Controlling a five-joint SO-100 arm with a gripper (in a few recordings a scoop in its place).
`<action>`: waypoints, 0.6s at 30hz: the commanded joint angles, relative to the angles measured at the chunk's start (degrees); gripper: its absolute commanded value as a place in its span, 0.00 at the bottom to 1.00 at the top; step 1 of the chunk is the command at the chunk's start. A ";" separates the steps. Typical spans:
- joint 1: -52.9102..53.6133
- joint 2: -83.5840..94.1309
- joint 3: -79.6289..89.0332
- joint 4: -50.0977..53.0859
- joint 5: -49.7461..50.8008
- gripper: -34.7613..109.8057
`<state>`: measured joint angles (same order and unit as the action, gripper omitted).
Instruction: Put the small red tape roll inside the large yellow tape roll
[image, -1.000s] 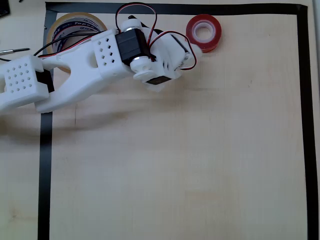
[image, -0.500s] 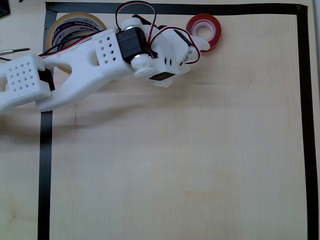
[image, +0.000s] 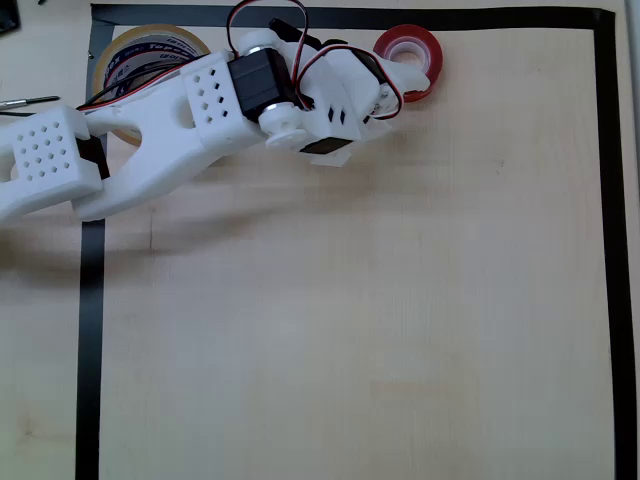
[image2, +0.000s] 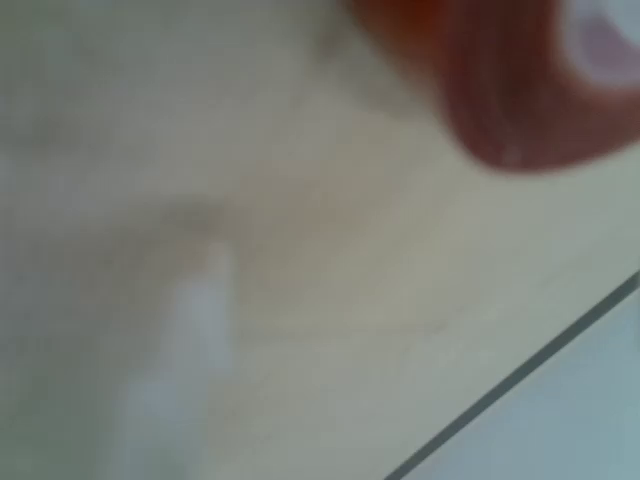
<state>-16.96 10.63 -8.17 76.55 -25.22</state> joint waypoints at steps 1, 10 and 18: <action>-1.58 8.96 -5.36 0.35 0.09 0.40; -6.06 7.56 -5.27 5.01 -0.18 0.40; -5.36 5.54 -2.29 8.53 0.26 0.39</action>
<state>-21.97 10.63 -8.17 82.88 -25.14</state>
